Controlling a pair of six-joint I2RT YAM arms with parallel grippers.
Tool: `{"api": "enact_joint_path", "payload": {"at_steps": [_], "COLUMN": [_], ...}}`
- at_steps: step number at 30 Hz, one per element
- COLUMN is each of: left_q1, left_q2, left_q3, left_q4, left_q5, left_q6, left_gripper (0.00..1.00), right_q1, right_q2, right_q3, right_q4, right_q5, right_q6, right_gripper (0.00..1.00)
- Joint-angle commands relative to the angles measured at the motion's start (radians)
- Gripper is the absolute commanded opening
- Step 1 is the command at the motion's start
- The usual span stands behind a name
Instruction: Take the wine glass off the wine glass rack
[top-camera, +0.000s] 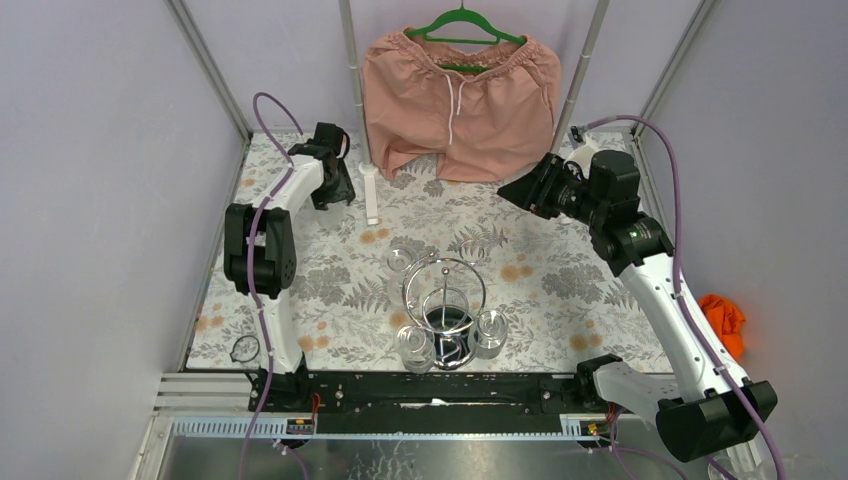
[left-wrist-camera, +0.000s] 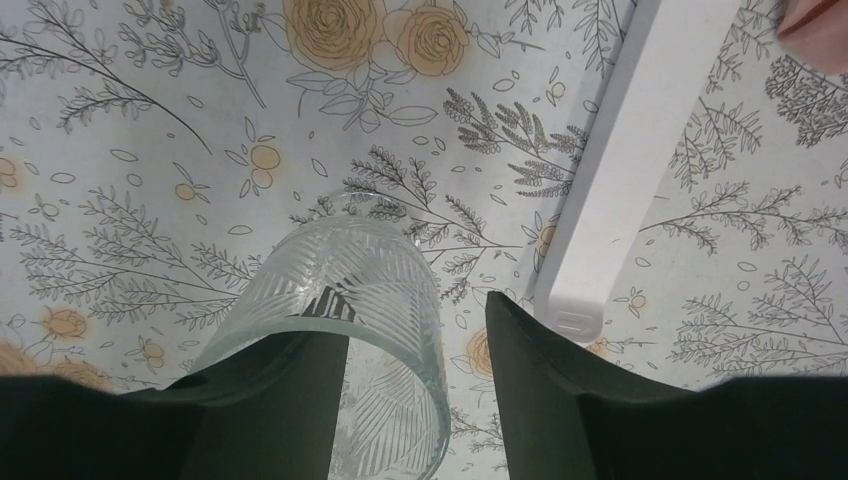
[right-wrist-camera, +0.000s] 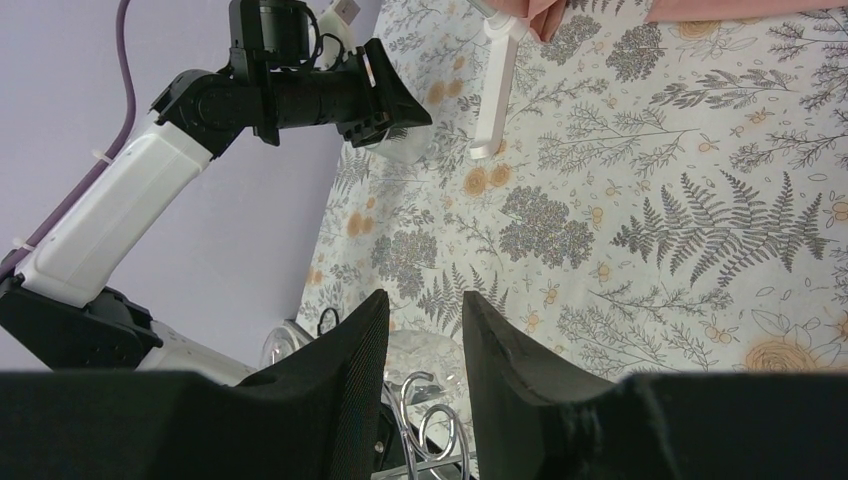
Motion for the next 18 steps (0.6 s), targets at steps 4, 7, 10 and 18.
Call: {"api": "enact_joint_path", "payload": {"at_steps": [4, 7, 10, 18], "left_q1": [0.003, 0.004, 0.003, -0.002], "left_q2": [-0.071, -0.091, -0.108, -0.247], "left_q3": [0.079, 0.098, 0.122, 0.143], "left_q4": [-0.056, -0.066, -0.085, -0.093], "left_q5": [-0.071, -0.075, -0.077, -0.028], "left_q6": [-0.002, 0.001, 0.004, -0.016], "left_gripper": [0.64, 0.67, 0.67, 0.68], "right_q1": [-0.007, -0.007, -0.007, -0.008], "right_q2": [-0.018, -0.02, -0.021, -0.03], "right_q3": [-0.022, -0.029, -0.034, -0.052], "right_q4": [0.055, 0.059, 0.064, 0.062], "right_q5": [-0.026, -0.03, -0.031, -0.031], "right_q6": [0.009, 0.014, 0.015, 0.015], "right_gripper": [0.41, 0.41, 0.41, 0.41]}}
